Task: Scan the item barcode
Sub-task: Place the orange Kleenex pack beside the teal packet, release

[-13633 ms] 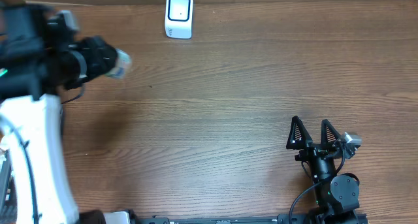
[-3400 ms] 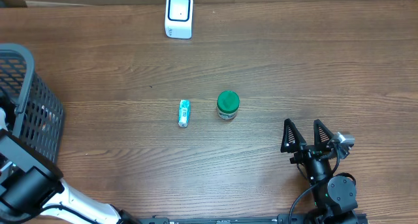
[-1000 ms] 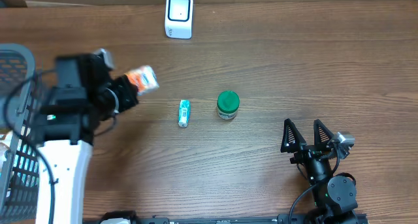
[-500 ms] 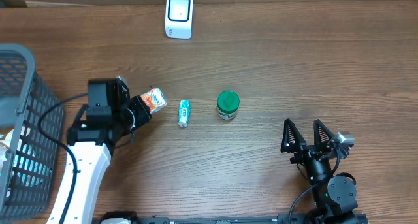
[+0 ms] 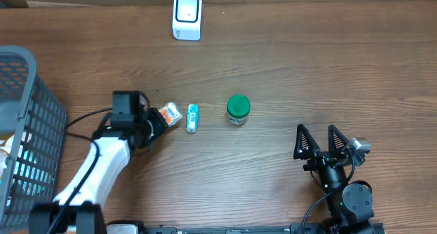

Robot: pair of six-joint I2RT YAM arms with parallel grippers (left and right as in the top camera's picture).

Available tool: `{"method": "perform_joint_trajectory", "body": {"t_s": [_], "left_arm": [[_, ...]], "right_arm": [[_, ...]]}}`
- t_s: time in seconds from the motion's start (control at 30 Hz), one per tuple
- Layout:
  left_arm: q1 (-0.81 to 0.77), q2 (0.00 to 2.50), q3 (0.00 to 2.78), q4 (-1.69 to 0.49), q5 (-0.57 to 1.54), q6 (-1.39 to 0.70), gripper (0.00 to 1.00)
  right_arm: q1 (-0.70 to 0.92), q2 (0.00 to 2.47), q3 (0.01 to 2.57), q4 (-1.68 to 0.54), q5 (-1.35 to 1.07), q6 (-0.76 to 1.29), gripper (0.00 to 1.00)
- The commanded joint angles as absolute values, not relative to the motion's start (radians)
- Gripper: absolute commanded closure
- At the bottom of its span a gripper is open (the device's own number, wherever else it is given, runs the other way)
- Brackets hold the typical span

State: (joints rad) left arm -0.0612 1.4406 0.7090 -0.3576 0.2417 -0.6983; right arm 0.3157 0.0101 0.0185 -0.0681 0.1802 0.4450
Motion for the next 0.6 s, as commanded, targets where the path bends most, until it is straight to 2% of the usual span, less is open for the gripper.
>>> {"method": "perform_joint_trajectory", "body": {"t_s": [0.0, 0.07, 0.13, 0.2, 0.3, 0.5, 0.57], "left_arm": [[-0.107, 1.506, 0.699, -0.293, 0.239, -0.728, 0.86], [-0.11, 1.515, 0.699, -0.267, 0.266, -0.746, 0.67], [-0.109, 1.512, 0.704, -0.252, 0.304, -0.744, 0.53], [-0.103, 1.506, 0.721, -0.258, 0.319, -0.739, 0.43], [-0.089, 1.476, 0.776, -0.296, 0.371, -0.704, 0.4], [-0.066, 1.334, 1.034, -0.518, 0.379, -0.548, 0.38], [-0.045, 1.298, 1.128, -0.599, 0.368, -0.506, 0.35]], "right_arm": [[0.322, 0.002, 0.008, -0.062, 0.178, 0.444, 0.0], [0.322, 0.002, 0.008, -0.062, 0.178, 0.444, 0.0], [0.322, 0.002, 0.008, -0.062, 0.178, 0.444, 0.0], [0.322, 0.002, 0.008, -0.062, 0.178, 0.444, 0.0], [0.322, 0.002, 0.008, -0.062, 0.178, 0.444, 0.0], [0.322, 0.002, 0.008, -0.062, 0.178, 0.444, 0.0], [0.322, 0.002, 0.008, -0.062, 0.178, 0.444, 0.0]]}}
